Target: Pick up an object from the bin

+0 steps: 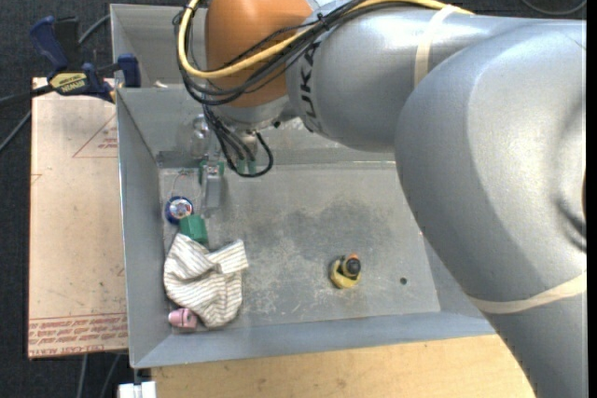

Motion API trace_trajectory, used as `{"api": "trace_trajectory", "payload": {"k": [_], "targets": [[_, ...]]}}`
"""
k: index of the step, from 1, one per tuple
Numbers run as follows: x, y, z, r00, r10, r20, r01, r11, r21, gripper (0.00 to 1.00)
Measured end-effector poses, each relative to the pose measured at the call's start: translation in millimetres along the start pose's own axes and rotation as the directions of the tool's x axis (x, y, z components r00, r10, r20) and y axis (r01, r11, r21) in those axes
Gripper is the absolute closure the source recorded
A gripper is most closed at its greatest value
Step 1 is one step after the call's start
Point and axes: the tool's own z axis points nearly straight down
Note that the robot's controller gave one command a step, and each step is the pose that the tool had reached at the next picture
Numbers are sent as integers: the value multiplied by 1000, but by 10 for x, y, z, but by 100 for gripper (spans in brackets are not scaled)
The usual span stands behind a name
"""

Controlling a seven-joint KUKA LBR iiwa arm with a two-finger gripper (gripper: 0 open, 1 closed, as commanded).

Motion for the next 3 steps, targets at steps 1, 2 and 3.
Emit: {"api": "trace_trajectory", "payload": {"k": [1,2,3], "targets": [[-20,-13,-55,1000,4,7,-4,1000,-1,0],[349,276,750,997,73,3,-73,997,-2,0],[633,260,283,994,113,8,-113,994,-4,0]]}}
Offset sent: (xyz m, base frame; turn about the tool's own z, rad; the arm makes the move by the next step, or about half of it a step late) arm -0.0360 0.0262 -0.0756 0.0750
